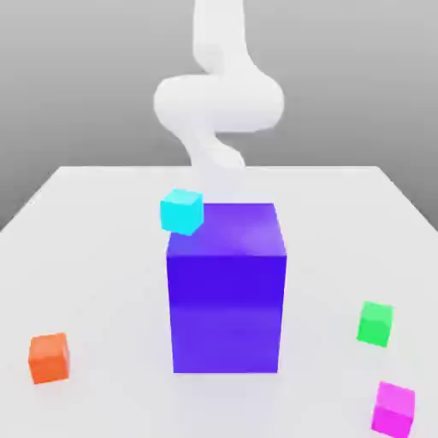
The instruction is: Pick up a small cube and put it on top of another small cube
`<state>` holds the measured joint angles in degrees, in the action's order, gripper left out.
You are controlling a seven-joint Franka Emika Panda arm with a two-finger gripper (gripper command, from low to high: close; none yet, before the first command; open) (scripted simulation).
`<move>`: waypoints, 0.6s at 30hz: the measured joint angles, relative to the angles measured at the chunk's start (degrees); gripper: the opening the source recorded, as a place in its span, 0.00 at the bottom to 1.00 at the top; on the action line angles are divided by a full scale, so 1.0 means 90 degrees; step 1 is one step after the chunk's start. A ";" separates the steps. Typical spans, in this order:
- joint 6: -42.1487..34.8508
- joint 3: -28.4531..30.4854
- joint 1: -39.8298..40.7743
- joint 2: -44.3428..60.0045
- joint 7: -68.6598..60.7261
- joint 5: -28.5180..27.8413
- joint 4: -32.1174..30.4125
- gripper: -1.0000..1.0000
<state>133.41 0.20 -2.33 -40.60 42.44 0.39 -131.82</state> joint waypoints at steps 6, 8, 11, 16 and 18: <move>0.0446 0.0003 -0.0586 0.1425 -0.0935 0.0124 -0.0011 0.50; 0.0584 -0.0033 -0.0739 0.1887 -0.1246 0.0171 -0.0012 0.50; 0.0801 -0.0084 -0.0980 0.2580 -0.1698 0.0226 -0.0018 0.50; 0.1159 -0.0251 -0.1304 0.3733 -0.2401 0.0248 -0.0026 0.50; 0.1303 -0.0357 -0.1445 0.4194 -0.2655 0.0219 -0.0029 0.50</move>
<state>145.13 -3.02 -15.34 -2.85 18.55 2.36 -132.08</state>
